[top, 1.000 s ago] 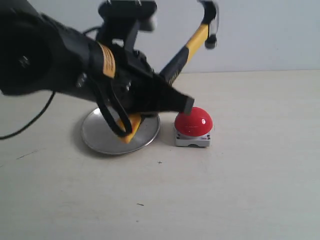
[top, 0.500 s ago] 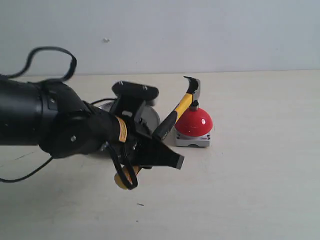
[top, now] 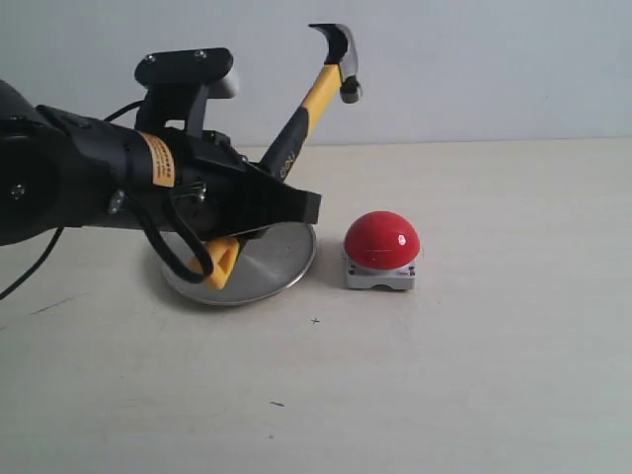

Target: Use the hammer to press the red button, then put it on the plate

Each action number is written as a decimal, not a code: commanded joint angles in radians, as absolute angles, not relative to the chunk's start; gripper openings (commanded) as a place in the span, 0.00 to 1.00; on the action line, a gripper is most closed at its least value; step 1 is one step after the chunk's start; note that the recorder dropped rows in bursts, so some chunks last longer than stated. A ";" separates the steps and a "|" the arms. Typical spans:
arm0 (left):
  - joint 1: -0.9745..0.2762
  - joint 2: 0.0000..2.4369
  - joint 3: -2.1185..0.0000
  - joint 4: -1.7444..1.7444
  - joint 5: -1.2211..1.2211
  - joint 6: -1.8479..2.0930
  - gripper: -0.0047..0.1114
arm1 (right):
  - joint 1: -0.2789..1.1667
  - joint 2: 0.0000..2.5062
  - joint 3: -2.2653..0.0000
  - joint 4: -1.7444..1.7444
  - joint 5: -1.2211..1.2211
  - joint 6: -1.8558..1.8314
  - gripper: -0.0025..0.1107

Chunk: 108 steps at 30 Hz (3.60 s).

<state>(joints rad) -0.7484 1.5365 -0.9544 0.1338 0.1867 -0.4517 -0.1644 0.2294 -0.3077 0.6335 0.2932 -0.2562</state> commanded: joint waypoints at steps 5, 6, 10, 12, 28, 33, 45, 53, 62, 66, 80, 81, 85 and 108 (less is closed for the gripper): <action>-0.697 1.507 -0.866 0.112 0.092 -0.458 0.04 | -0.163 0.222 -0.302 0.631 0.290 -0.260 0.02; -0.690 1.507 -0.862 0.103 0.087 -0.458 0.04 | -0.163 0.222 -0.302 0.631 0.290 -0.260 0.02; -0.623 1.507 -0.862 0.091 0.101 -0.458 0.04 | -0.163 0.222 -0.302 0.631 0.290 -0.260 0.02; -0.596 1.507 -0.862 0.091 0.116 -0.458 0.04 | -0.163 0.222 -0.302 0.631 0.290 -0.260 0.02; -0.572 1.447 -0.685 0.099 -0.216 -0.590 0.04 | -0.163 0.222 -0.302 0.631 0.326 -0.260 0.02; -0.512 1.462 -0.611 0.261 -0.436 -0.840 0.04 | -0.163 0.222 -0.302 0.631 0.326 -0.260 0.02; -0.453 1.581 -0.606 0.533 -0.787 -1.177 0.04 | -0.163 0.222 -0.302 0.631 0.326 -0.260 0.02; -0.443 1.703 -0.606 0.556 -1.071 -1.238 0.04 | -0.163 0.222 -0.302 0.631 0.326 -0.260 0.02; -0.332 1.763 -0.606 0.690 -1.081 -1.274 0.04 | -0.163 0.222 -0.302 0.631 0.326 -0.260 0.02; -0.288 1.781 -0.614 0.755 -1.076 -1.299 0.04 | -0.163 0.222 -0.302 0.631 0.326 -0.260 0.02; -0.277 1.793 -0.644 0.739 -1.024 -1.298 0.04 | -0.163 0.222 -0.302 0.631 0.326 -0.260 0.02; -0.277 1.793 -0.644 0.762 -1.024 -1.285 0.04 | -0.163 0.222 -0.302 0.631 0.326 -0.260 0.02; -0.277 1.793 -0.644 0.858 -1.048 -1.277 0.04 | -0.163 0.222 -0.302 0.631 0.326 -0.260 0.02; -0.268 1.793 -0.644 0.823 -0.982 -1.470 0.04 | -0.163 0.222 -0.302 0.631 0.326 -0.260 0.02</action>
